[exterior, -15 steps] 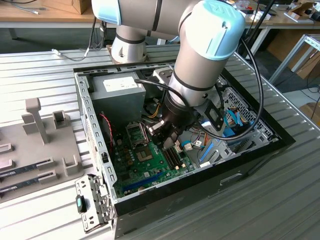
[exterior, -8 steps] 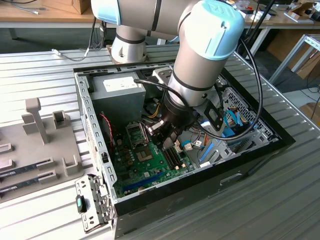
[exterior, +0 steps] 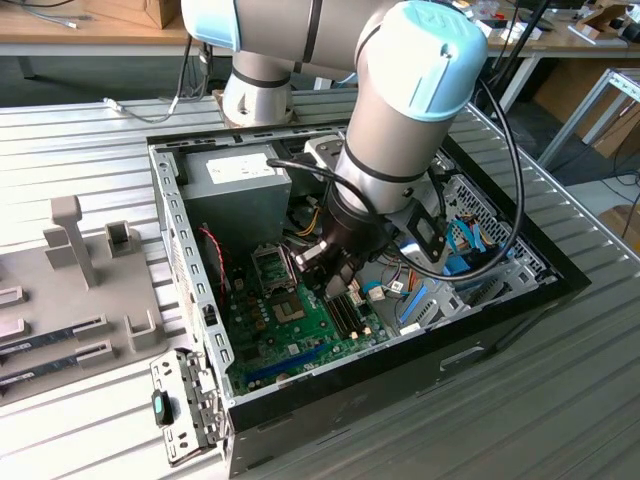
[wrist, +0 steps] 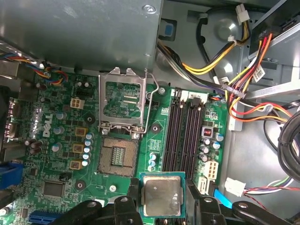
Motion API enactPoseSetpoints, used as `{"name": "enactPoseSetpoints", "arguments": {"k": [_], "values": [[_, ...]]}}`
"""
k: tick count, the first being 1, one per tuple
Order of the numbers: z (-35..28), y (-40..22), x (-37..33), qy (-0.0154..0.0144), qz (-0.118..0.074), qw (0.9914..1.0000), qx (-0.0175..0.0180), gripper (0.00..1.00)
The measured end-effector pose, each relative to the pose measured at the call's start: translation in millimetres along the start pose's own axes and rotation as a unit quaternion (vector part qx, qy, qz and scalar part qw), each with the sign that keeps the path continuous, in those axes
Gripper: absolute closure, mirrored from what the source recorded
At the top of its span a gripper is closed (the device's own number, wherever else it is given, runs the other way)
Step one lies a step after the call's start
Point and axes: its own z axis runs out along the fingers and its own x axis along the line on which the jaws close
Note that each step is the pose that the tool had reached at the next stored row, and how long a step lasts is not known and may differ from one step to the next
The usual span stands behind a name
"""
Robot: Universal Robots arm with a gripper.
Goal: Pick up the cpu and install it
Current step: 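Pick up the cpu and move it towards the insertion slot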
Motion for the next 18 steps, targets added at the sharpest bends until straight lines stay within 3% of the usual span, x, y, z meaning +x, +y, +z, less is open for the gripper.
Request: {"name": "enactPoseSetpoints", "arguments": {"k": [8,14,18], "values": [[6.3,2.6,16.4,-0.0003,0.012,0.99992,0.0006,0.53],[11.6,3.2,20.0,-0.0011,0.042,0.99912,0.0013,0.53],[13.7,8.1,27.3,-0.0012,0.046,0.99892,0.0015,0.53]]}}
